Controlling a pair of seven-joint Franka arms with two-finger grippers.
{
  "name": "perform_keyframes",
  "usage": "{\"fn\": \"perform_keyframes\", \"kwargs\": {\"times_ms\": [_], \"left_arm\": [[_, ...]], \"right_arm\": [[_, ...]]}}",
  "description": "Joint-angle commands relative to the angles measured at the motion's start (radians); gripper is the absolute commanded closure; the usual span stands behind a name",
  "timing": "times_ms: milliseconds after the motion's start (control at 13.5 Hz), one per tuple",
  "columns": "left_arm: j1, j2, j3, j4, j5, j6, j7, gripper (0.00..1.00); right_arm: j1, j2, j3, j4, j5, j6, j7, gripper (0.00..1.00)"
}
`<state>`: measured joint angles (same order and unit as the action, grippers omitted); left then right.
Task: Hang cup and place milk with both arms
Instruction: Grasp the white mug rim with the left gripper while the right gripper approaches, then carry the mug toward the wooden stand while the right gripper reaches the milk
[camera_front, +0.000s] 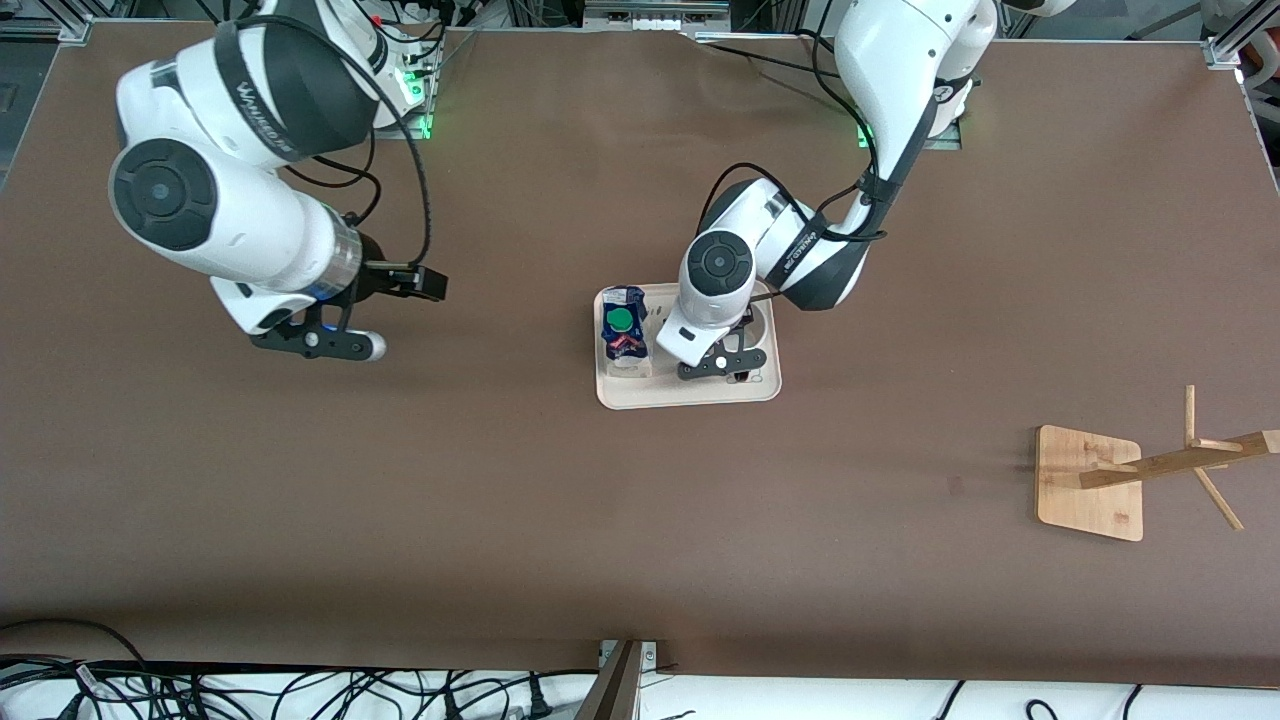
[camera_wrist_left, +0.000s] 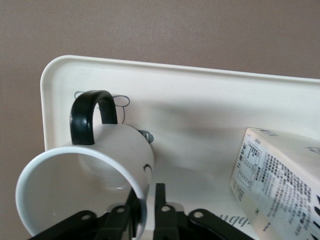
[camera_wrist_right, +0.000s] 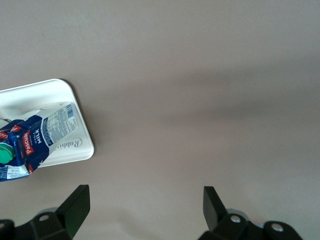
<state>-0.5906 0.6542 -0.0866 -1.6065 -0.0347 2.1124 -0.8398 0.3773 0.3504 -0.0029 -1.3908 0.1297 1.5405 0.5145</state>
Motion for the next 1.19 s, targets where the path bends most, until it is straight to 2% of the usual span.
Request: {"fn": "perform_keyframes", "kwargs": {"times_ms": [0, 297, 668, 891, 1113], "left_arm": [[-0.006, -0.01, 0.013, -0.001, 0.007, -0.012, -0.013, 1.0], [0.043, -0.118, 0.028, 0.014, 0.009, -0.104, 0.005, 1.0], [0.282, -0.297, 0.027, 0.017, 0.009, -0.158, 0.213, 1.0], [0.417, -0.358, 0.025, 0.031, 0.009, -0.202, 0.465, 1.0], [0.501, -0.354, 0.027, 0.089, 0.009, -0.232, 0.695, 1.0]], "right_arm": [[0.032, 0.012, -0.006, -0.002, 0.019, 0.029, 0.062, 0.0], [0.063, 0.042, -0.006, -0.004, 0.021, 0.081, 0.127, 0.0], [0.124, 0.074, -0.006, -0.002, 0.022, 0.141, 0.206, 0.0], [0.184, 0.104, -0.003, -0.002, 0.022, 0.206, 0.306, 0.0], [0.232, 0.159, -0.003, 0.0, 0.022, 0.295, 0.398, 0.0]]}}
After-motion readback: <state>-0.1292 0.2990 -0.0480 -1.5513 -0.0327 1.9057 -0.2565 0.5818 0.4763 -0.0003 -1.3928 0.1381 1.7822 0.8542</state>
